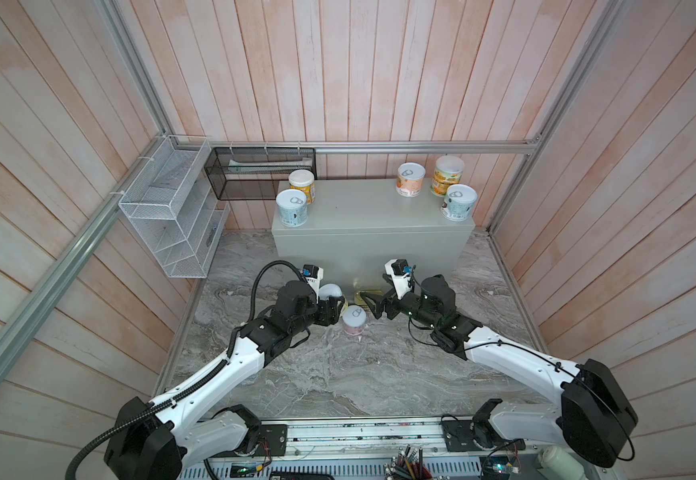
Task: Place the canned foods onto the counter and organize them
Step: 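Close the right gripper on the can held by the left gripper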
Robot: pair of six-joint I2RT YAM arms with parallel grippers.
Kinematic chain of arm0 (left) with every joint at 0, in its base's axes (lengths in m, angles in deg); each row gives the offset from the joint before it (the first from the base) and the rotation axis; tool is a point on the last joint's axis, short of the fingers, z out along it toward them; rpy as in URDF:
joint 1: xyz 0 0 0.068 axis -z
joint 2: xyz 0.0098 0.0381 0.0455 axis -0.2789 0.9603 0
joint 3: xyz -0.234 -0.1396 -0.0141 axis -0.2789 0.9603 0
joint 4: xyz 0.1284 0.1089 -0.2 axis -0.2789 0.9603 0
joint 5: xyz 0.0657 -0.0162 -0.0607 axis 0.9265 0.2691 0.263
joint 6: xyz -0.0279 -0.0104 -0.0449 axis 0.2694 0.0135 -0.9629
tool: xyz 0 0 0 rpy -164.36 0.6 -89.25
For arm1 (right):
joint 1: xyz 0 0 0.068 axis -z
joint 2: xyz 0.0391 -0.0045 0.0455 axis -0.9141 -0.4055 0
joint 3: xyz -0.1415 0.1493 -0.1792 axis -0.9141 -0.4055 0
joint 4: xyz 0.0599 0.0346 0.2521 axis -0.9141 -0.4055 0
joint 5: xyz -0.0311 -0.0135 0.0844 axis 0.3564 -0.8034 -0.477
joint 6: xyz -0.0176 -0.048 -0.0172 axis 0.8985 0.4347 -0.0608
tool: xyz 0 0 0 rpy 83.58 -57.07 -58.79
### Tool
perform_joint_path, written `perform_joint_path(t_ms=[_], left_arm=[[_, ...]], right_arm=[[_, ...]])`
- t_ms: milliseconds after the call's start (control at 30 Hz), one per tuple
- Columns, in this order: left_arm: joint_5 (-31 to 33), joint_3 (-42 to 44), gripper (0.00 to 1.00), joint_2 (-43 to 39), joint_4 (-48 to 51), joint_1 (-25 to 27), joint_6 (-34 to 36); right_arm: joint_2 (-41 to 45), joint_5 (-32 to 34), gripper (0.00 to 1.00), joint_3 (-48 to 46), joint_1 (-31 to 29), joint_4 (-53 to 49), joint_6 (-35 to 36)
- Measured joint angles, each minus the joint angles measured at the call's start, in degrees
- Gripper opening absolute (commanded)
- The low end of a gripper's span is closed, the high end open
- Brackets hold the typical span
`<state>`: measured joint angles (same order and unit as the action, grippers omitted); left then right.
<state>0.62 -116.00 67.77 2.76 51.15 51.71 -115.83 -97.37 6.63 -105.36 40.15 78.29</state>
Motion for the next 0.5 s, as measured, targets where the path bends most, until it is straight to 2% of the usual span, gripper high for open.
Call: perform_joint_path(t_ms=[500], left_arm=[[-7.3,-6.6,0.51,3.2,2.9,0.0,-1.9]], right_arm=[[-1.6,-6.3,0.97,0.0,-1.9,1.6,1.1]])
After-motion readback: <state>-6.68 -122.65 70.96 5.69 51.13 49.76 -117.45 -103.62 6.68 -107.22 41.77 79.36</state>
